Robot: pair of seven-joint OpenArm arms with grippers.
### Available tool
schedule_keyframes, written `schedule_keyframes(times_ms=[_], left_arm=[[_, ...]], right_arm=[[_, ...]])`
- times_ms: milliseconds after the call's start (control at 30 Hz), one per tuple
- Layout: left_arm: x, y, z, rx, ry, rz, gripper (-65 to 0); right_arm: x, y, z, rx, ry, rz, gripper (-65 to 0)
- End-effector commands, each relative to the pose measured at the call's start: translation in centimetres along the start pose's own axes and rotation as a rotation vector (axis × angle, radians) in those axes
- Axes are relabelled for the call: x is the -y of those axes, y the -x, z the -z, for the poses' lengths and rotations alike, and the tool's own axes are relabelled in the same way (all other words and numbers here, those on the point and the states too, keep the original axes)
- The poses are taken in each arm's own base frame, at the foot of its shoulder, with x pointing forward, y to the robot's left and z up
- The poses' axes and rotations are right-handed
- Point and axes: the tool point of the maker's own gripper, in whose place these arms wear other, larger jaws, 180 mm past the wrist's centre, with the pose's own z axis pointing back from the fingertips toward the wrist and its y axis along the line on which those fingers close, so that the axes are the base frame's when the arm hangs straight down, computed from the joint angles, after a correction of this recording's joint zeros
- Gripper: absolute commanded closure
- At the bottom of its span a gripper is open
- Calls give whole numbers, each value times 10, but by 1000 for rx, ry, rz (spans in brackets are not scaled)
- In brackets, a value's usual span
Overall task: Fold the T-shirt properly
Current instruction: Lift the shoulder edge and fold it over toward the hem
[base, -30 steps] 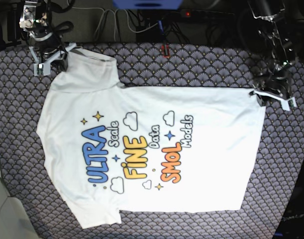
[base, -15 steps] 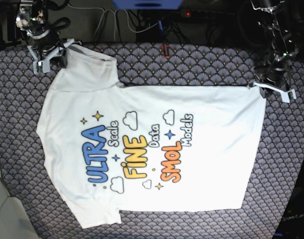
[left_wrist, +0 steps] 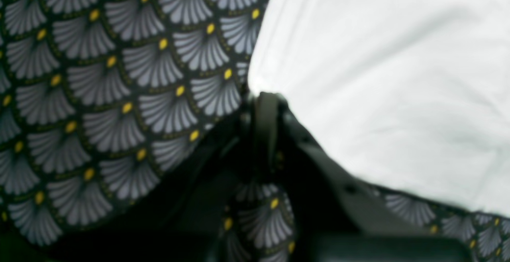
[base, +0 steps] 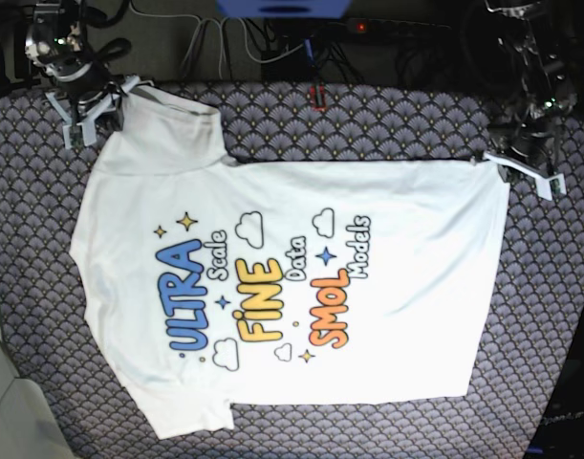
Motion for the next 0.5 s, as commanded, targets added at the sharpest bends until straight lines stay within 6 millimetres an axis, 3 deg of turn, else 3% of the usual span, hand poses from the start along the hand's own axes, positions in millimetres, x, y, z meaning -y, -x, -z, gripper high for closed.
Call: schedule_keyframes(times_ms=[0, 233, 467], left_arm=[[2, -26, -3, 74, 6, 21, -5], [3, -39, -6, 106, 9, 26, -5], [14, -68, 1, 168, 24, 12, -5]], right_arm=[[2, -20, -4, 64, 4, -20, 0], [-1, -58, -8, 154, 3, -54, 0], [8, -92, -3, 224, 18, -89, 0]])
